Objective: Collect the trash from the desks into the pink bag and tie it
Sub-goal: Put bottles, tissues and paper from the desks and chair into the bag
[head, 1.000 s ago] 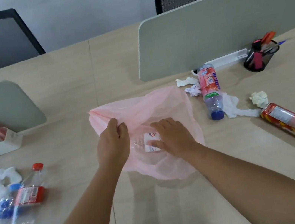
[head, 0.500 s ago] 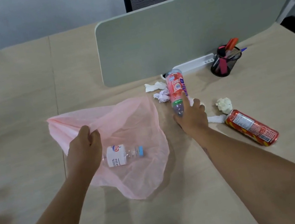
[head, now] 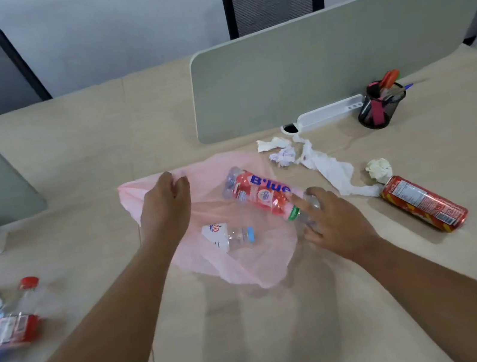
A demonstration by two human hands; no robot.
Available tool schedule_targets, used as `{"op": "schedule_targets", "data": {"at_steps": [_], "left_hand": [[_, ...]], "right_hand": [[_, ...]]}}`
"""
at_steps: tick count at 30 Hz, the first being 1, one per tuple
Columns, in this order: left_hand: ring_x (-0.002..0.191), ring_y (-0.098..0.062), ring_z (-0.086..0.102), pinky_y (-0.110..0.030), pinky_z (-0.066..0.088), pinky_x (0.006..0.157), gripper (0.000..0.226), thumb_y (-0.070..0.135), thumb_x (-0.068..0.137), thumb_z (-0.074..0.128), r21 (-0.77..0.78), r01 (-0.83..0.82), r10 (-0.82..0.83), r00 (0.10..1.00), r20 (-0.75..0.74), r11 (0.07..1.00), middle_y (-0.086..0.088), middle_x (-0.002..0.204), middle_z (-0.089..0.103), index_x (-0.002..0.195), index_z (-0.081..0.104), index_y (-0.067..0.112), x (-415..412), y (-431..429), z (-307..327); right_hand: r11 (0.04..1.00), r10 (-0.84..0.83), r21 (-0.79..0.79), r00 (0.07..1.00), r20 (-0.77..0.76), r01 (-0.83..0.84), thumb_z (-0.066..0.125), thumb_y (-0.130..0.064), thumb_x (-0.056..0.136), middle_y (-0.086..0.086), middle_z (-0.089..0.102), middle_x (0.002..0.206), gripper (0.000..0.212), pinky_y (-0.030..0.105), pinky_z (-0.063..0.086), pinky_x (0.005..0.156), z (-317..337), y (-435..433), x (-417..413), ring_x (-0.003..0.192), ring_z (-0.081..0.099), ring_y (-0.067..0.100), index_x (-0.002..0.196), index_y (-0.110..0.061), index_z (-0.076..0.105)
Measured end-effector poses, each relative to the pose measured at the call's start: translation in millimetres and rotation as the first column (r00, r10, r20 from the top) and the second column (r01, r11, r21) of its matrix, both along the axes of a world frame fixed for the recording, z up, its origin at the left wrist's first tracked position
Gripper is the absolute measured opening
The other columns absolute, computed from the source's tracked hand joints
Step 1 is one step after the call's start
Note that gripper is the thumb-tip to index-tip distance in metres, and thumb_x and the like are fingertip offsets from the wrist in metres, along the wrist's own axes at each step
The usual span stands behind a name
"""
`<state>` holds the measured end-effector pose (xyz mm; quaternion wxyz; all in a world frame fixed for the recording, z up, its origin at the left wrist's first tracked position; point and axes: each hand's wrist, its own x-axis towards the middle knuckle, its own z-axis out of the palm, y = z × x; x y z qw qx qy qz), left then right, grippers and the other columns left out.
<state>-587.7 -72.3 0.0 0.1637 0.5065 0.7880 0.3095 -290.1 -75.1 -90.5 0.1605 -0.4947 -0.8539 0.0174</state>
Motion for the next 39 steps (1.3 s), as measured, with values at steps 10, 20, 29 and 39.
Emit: {"op": "schedule_targets", "data": {"at_steps": [10, 20, 29, 39], "left_hand": [[0.055, -0.021, 0.036, -0.033, 0.025, 0.05, 0.04, 0.033, 0.098, 0.04, 0.06, -0.023, 0.024, 1.0, -0.011, 0.998, 0.0, 0.058, 0.04, 0.064, 0.03, 0.016, -12, -21, 15], [0.059, -0.025, 0.042, -0.035, 0.027, 0.052, 0.04, 0.031, 0.102, 0.034, 0.007, -0.055, 0.055, 0.998, -0.015, 0.998, -0.003, 0.061, 0.046, 0.065, 0.033, 0.019, -19, -34, -4], [0.065, -0.032, 0.044, -0.04, 0.032, 0.058, 0.035, 0.031, 0.101, 0.034, 0.026, -0.049, 0.047, 0.996, 0.071, 0.998, -0.008, 0.065, 0.051, 0.071, 0.036, 0.014, 13, -4, -18], [0.067, -0.031, 0.052, -0.043, 0.041, 0.064, 0.032, 0.031, 0.1, 0.031, -0.01, -0.042, 0.043, 0.996, 0.078, 0.999, -0.005, 0.066, 0.056, 0.081, 0.049, 0.012, 33, 29, -52]], "right_hand": [[0.977, 0.204, 0.017, 0.96, 0.192, -0.211, 0.072, -0.022, 0.073, 0.013, 0.058, 0.108, 0.082, 0.034, 0.049, 0.05, 12, 25, -99, 0.075, 0.06, 0.03, 0.144, -0.035, 0.032], [0.948, 0.251, -0.263, 0.931, 0.265, -0.18, 0.049, -0.031, 0.096, 0.008, 0.038, 0.14, 0.064, 0.037, 0.046, 0.08, -13, 38, -126, 0.11, 0.05, 0.028, 0.149, -0.044, 0.014], [0.987, -0.156, 0.045, 0.988, -0.002, 0.156, 0.064, -0.035, 0.08, 0.009, 0.057, 0.105, 0.033, 0.039, 0.045, 0.071, 9, 93, -49, 0.09, 0.057, 0.033, 0.109, -0.018, 0.064], [0.886, -0.253, -0.305, 0.915, 0.315, 0.35, 0.041, -0.064, 0.085, 0.01, -0.007, 0.161, 0.078, 0.06, 0.003, 0.115, -19, 181, -42, 0.145, -0.003, 0.043, 0.151, -0.042, 0.004]]}}
